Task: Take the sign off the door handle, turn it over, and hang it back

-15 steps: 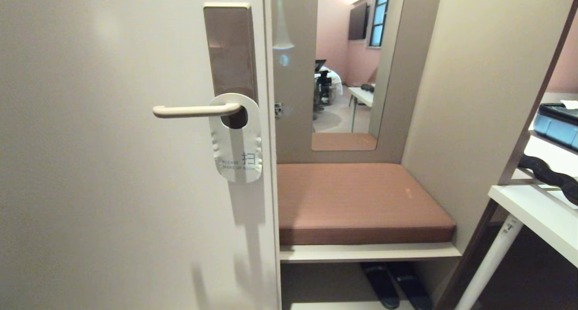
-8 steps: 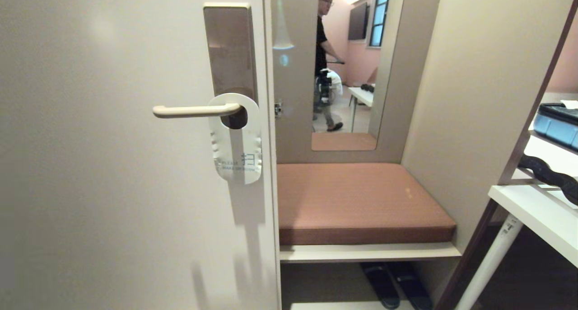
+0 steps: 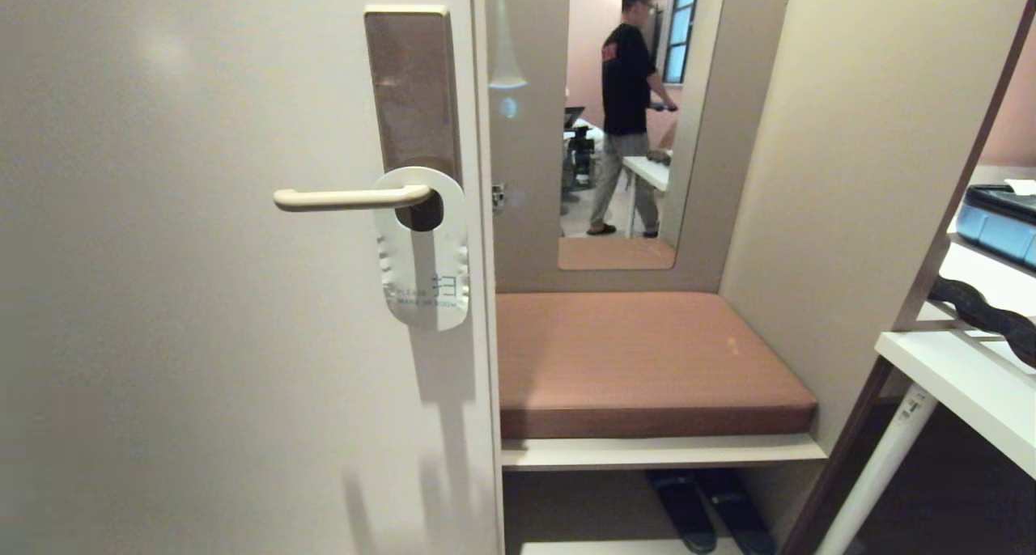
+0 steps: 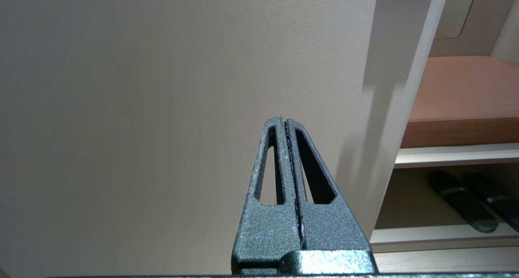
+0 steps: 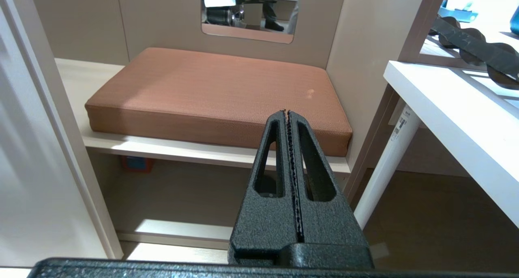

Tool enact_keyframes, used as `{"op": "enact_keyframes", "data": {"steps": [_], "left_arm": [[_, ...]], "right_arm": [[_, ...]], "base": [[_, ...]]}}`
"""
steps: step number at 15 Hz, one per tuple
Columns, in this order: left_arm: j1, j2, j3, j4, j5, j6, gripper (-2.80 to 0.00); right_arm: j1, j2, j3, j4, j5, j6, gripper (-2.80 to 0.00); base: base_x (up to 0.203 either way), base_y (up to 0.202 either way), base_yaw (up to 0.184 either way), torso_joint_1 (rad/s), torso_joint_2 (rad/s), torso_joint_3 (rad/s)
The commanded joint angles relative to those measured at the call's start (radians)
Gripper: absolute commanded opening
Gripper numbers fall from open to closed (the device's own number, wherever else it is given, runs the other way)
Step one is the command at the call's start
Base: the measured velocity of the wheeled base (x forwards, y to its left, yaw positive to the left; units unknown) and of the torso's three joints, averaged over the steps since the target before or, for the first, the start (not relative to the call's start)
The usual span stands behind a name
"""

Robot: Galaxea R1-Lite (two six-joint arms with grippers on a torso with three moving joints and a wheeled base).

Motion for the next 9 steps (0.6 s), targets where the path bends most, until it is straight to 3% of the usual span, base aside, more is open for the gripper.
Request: {"op": "enact_keyframes", "data": {"steps": [1, 9], "left_arm": [[0.000, 0.000, 0.000, 0.000, 0.000, 0.000, -2.80], [0.000, 0.000, 0.000, 0.000, 0.000, 0.000, -2.80]], "right_arm": [[0.000, 0.000, 0.000, 0.000, 0.000, 0.000, -2.80], [0.000, 0.000, 0.000, 0.000, -0.002, 0.000, -2.80]], "base": [[0.000, 0.000, 0.000, 0.000, 0.00, 0.000], [0.000, 0.000, 0.000, 0.000, 0.00, 0.000]]}}
